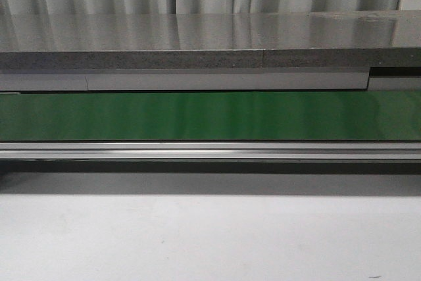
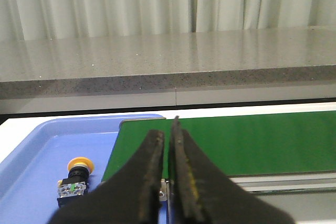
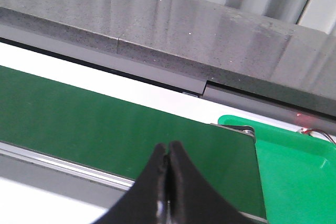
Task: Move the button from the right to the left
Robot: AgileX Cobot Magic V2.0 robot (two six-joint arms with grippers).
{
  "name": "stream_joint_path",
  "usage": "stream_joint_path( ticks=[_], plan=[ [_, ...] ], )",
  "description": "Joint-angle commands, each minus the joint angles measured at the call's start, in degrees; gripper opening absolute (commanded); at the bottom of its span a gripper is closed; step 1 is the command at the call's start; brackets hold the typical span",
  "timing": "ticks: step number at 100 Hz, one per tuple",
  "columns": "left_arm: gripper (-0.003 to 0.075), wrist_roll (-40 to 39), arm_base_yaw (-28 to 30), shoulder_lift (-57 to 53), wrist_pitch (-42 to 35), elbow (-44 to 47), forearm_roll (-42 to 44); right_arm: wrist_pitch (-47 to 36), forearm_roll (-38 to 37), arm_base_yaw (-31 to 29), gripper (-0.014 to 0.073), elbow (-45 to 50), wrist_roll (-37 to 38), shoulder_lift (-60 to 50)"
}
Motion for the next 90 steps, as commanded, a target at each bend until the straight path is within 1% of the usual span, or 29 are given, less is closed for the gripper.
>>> stream_joint_path(
  ticks=[1,17,29,33,36,44,45,50,55,60,65,90],
  plan=[
    [0.0005,-0.6,-0.6,-2.1,-4.9,2.3,-0.5,-4.3,0.9,0.1,-0.0068,-1.5,-0.5,0.3],
    [0.0005,-0.6,-0.6,-2.1,-4.9,2.3,-0.5,-4.5,0.8,0.1,-0.0068,-1.0,-0.5,0.3],
    [0.0005,-0.6,-0.6,-2.1,-4.9,2.3,-0.5,-4.5,-1.5,0.2,-0.0068,-0.9,1.0,0.2],
    [0.0005,-0.6,-0.6,-2.1,-4.9,2.3,-0.5,-4.5,-3.5,0.4,-0.0068,-0.9,3.9,0.0],
    [0.0005,-0.6,-0.6,-2.1,-4.9,2.3,-0.5,-4.5,-6.7,0.8,-0.0068,-0.9,6.4,-0.4],
    [0.0005,-0.6,-0.6,-2.1,-4.9,2.3,-0.5,-5.3,-15.4,2.3,-0.0068,-0.5,16.8,-1.4],
    [0.0005,-0.6,-0.6,-2.1,-4.9,2.3,-0.5,-5.3,-15.4,2.4,-0.0068,-0.4,16.8,-1.5],
    [0.0005,-0.6,-0.6,-2.1,-4.9,2.3,-0.5,-6.9,-20.0,3.3,-0.0068,0.5,22.2,-2.2],
    [0.0005,-0.6,-0.6,-2.1,-4.9,2.3,-0.5,-8.3,-23.2,4.1,-0.0068,1.6,27.3,-3.0],
    [0.0005,-0.6,-0.6,-2.1,-4.9,2.3,-0.5,-9.7,-25.3,4.7,-0.0068,2.9,30.5,-3.9],
    [0.0005,-0.6,-0.6,-2.1,-4.9,2.3,-0.5,-11.0,-26.1,5.1,-0.0068,4.4,31.9,-4.9],
    [0.0005,-0.6,-0.6,-2.1,-4.9,2.3,-0.5,-14.8,-26.0,5.1,-0.0068,12.7,31.9,-10.4]
  ],
)
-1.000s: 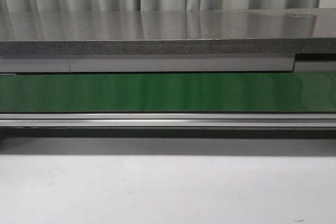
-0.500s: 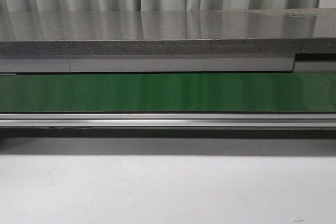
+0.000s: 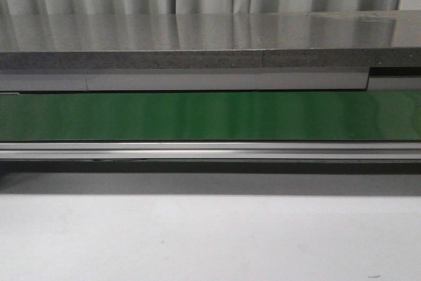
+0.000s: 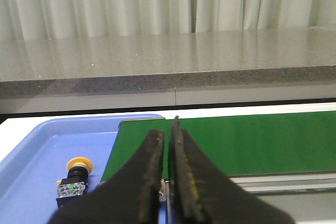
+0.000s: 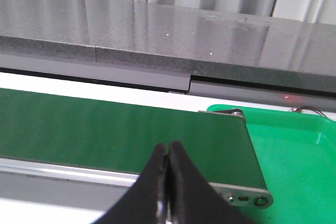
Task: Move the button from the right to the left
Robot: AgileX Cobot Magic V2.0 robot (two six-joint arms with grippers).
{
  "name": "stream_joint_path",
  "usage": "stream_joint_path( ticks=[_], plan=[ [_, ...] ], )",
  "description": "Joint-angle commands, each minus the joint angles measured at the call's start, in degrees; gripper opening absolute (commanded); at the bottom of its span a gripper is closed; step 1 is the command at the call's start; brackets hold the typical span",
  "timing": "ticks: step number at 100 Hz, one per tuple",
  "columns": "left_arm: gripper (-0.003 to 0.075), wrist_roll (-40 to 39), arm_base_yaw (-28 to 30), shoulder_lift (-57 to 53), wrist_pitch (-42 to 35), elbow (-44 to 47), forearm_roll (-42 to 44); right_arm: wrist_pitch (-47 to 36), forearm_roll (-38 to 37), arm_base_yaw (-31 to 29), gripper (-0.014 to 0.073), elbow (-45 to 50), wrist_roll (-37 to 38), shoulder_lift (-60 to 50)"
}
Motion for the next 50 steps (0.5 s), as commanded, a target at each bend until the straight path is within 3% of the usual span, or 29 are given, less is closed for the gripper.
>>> stream_joint_path(
  ticks=[1,28,50],
  plan=[
    [0.0005,-0.5,-0.6,-2.1,-4.9,2.3,-0.5,-6.3,-0.9,0.1,-0.0068,0.9,0.4,-1.1],
    [0.0005,-0.5,-0.6,-2.1,-4.9,2.3,-0.5,-12.0,1.8,0.1,-0.0068,8.6,0.4,-4.6],
    [0.0005,-0.5,-0.6,-2.1,-4.9,2.3,-0.5,-12.4,1.8,0.1,-0.0068,8.8,0.4,-4.6]
  ],
)
